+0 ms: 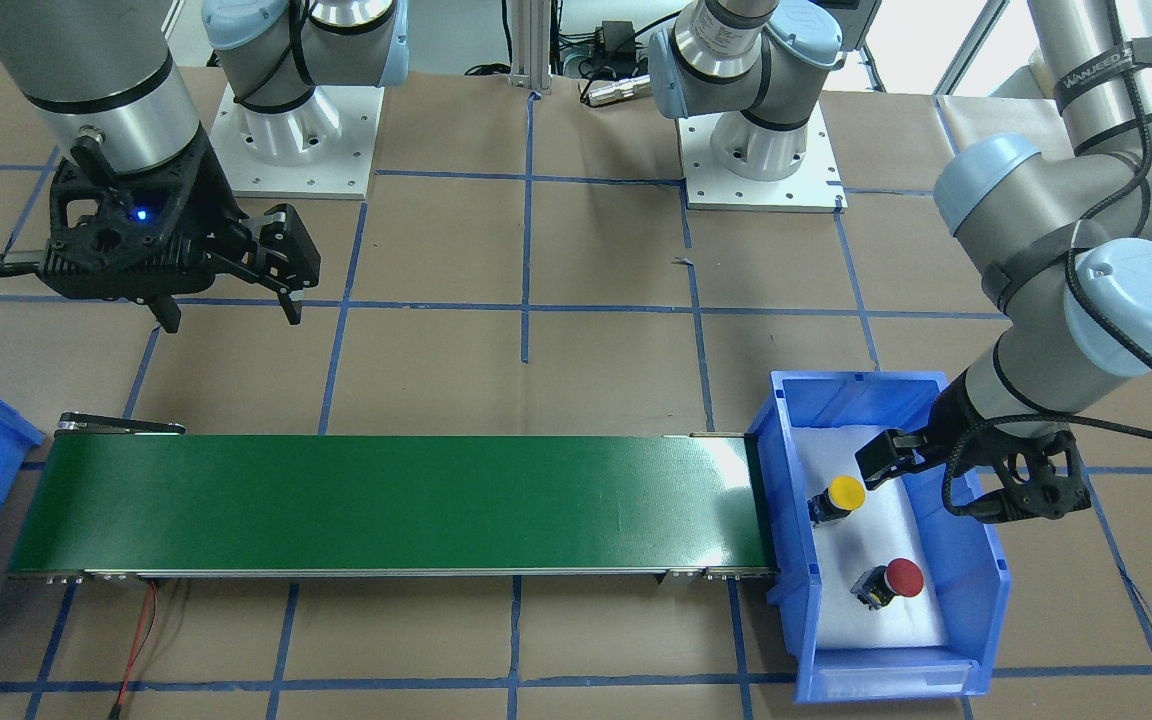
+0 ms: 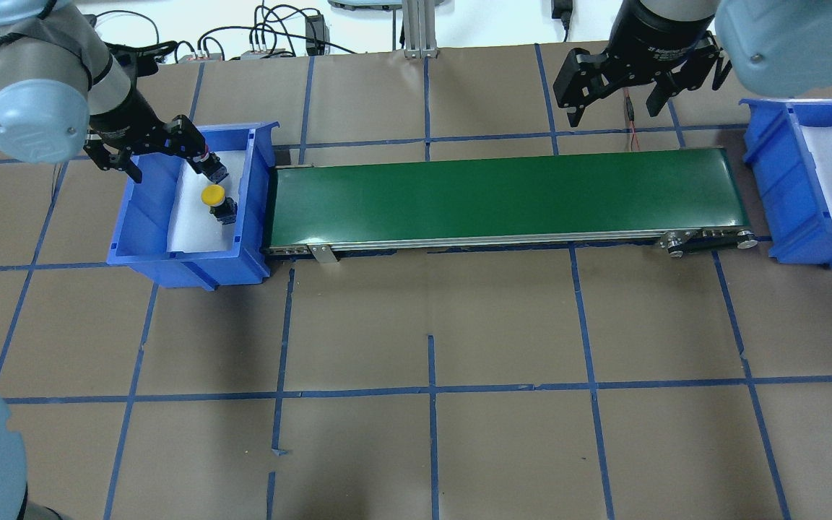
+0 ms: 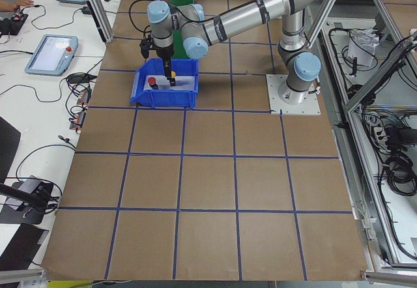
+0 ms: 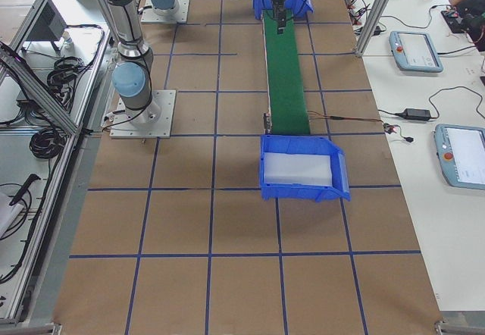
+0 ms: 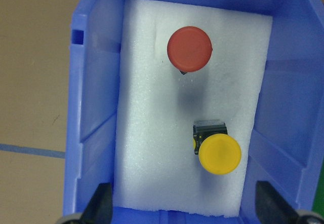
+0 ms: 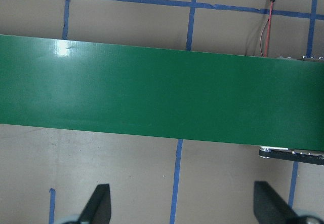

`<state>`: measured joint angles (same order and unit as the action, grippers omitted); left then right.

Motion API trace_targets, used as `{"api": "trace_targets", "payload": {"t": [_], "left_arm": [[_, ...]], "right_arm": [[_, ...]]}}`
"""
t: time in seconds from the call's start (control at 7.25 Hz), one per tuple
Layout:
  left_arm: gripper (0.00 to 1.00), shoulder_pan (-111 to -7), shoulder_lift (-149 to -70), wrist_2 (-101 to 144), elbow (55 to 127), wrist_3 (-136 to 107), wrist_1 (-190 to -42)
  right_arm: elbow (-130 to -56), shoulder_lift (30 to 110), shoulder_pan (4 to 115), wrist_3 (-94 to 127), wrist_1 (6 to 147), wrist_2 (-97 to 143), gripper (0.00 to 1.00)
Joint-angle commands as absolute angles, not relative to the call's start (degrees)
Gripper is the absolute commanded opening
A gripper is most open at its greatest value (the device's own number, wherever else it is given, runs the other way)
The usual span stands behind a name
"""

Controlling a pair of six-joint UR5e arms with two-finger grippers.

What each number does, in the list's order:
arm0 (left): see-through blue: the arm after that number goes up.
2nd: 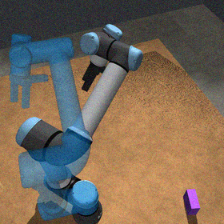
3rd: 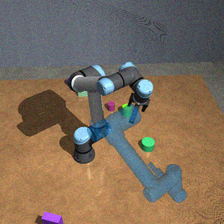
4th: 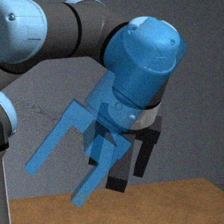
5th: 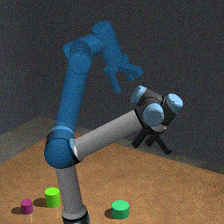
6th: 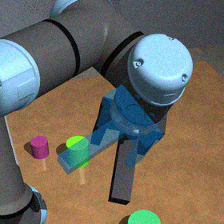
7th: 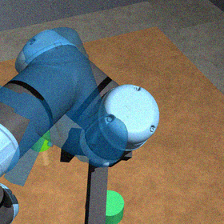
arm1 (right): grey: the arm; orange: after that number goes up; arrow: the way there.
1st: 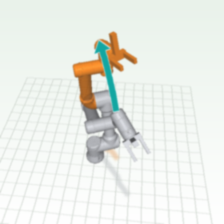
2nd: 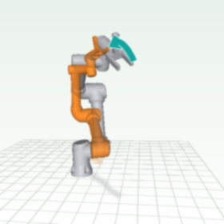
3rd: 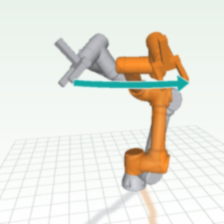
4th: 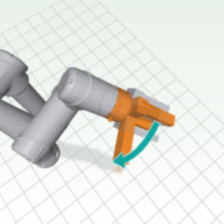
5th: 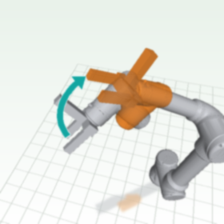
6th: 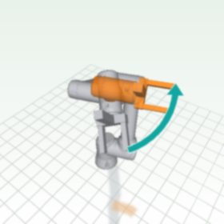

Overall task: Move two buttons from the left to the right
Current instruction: 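Grasp the yellow button with the left gripper and lift it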

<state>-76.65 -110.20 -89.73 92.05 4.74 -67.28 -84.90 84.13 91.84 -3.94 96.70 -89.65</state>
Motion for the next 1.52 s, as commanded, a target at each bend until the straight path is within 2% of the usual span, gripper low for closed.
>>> {"api": "trace_targets", "payload": {"t": [0.0, 0.97, 1.24, 1.38], "left_arm": [[1.00, -77.2, -112.1, -86.1, 92.8, -0.2, -65.0], [1.00, -76.4, -113.6, -85.4, 94.6, -3.4, -65.2], [0.90, -76.5, -114.3, -85.5, 94.5, -3.6, -65.0], [0.77, -77.0, -114.6, -85.4, 94.4, -3.7, -65.0]], "right_arm": [[-84.9, 84.1, 91.8, -4.0, 96.7, -89.6, 1.00], [-84.9, 83.9, 91.8, -4.0, 96.8, -89.6, 1.00], [-84.9, 84.0, 91.8, -4.0, 96.7, -89.6, 1.00], [-84.9, 83.9, 91.8, -4.1, 96.7, -89.6, 1.00]]}}
